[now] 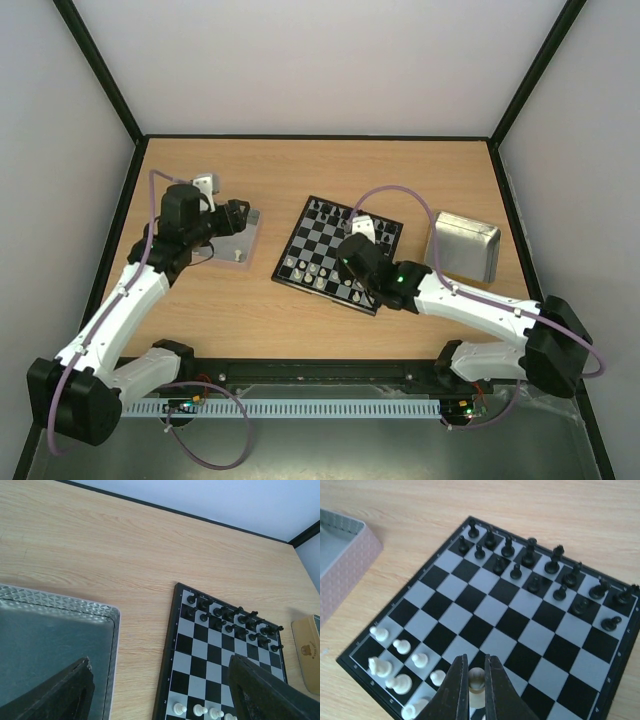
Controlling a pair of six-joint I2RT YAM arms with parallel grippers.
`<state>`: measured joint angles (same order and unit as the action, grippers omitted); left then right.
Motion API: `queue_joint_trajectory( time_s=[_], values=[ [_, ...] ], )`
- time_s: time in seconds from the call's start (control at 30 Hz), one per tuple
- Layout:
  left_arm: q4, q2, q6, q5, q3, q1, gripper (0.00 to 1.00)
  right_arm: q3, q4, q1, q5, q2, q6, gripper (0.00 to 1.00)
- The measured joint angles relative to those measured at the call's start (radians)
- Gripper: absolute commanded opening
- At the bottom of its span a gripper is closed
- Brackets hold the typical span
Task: Set up the chess pieces on the board
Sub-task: Place the chess piece on the chessboard.
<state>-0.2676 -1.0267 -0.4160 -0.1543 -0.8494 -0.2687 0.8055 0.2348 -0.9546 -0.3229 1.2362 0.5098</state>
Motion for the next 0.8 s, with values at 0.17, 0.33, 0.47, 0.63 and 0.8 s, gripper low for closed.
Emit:
queue_joint_trajectory(
  time_s=[0.17, 0.33, 0.47, 0.63, 0.8],
  values=[
    [0.005, -0.017, -0.010, -0.004, 0.000, 0.000, 0.75, -0.076, -0.001, -0.016, 0.003, -0.043, 0.021, 0.02],
    [0.014, -0.036, -0.018, -0.014, 0.000, 0.000, 0.75, -0.101, -0.023, -0.034, 0.017, -0.045, 0.030, 0.02],
    [0.015, -0.038, -0.020, -0.022, 0.000, 0.000, 0.75, -0.130, -0.066, -0.035, 0.043, -0.044, 0.030, 0.02],
    [0.015, -0.045, -0.023, -0.028, 0.002, 0.000, 0.75, -0.154, -0.119, -0.039, 0.076, -0.029, 0.029, 0.02],
    [0.015, -0.060, -0.023, -0.031, 0.007, 0.000, 0.75, -0.177, -0.156, -0.050, 0.100, -0.014, 0.029, 0.02]
  ],
)
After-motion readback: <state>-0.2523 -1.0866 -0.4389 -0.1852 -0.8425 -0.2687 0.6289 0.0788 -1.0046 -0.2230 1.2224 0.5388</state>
